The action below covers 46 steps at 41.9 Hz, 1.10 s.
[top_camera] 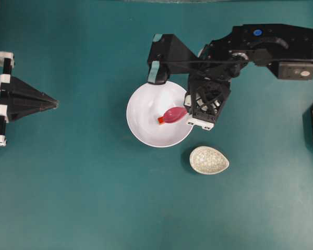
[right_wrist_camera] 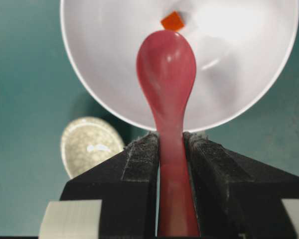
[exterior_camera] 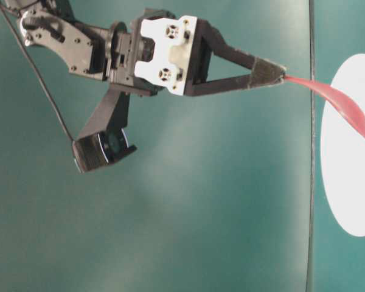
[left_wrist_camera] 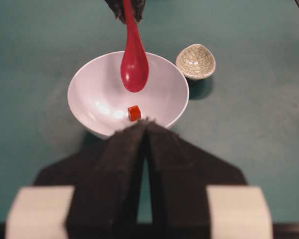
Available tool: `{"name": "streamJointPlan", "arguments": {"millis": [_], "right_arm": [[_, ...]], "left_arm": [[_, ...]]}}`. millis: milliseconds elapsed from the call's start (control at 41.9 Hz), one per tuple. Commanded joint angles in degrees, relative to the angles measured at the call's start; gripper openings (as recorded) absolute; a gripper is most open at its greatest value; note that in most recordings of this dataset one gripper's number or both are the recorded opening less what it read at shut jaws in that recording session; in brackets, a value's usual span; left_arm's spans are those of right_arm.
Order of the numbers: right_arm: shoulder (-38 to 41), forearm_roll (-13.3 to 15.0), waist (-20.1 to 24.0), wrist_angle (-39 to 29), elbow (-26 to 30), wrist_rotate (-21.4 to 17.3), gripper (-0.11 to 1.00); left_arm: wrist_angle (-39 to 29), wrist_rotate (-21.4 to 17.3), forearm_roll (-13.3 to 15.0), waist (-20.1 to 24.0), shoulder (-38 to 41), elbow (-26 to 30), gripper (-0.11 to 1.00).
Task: Grip the spoon and scoop the red block from the bowl with right arm.
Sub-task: 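Lower the spoon into the white bowl behind the red cube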
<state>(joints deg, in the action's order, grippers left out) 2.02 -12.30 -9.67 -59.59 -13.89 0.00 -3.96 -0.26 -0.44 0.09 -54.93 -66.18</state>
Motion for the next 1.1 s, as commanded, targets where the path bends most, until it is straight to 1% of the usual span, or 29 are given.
{"name": "streamJointPlan", "arguments": {"millis": [0, 119, 263, 406, 501, 931, 1074], "right_arm": [[-0.18, 0.88, 0.18, -1.14, 2.46, -0.09, 0.24], [0.88, 1.32, 0.35, -1.93, 3.52, 0.00, 0.25], [1.85, 1.93, 1.23, -2.64, 3.52, 0.09, 0.25], [2.72, 3.96, 2.46, -3.34, 3.52, 0.18, 0.25], [3.08, 4.75, 2.81, -3.34, 3.52, 0.18, 0.25], [5.36, 4.92, 3.34, -2.72, 3.96, 0.79, 0.25], [6.50, 5.01, 3.43, -1.05, 5.10, 0.79, 0.25]], "left_arm": [[0.18, -0.09, 0.00, 0.00, 0.26, 0.70, 0.00], [0.18, -0.09, -0.09, 0.00, 0.35, 0.70, 0.00], [0.18, -0.09, -0.09, 0.00, 0.26, 0.70, 0.00], [0.18, -0.09, -0.09, 0.00, 0.26, 0.79, 0.00], [0.18, -0.09, -0.09, 0.00, 0.26, 0.70, 0.00], [0.18, -0.09, -0.09, 0.00, 0.09, 0.79, 0.00], [0.18, -0.18, -0.09, 0.00, 0.09, 0.70, 0.00]]}}
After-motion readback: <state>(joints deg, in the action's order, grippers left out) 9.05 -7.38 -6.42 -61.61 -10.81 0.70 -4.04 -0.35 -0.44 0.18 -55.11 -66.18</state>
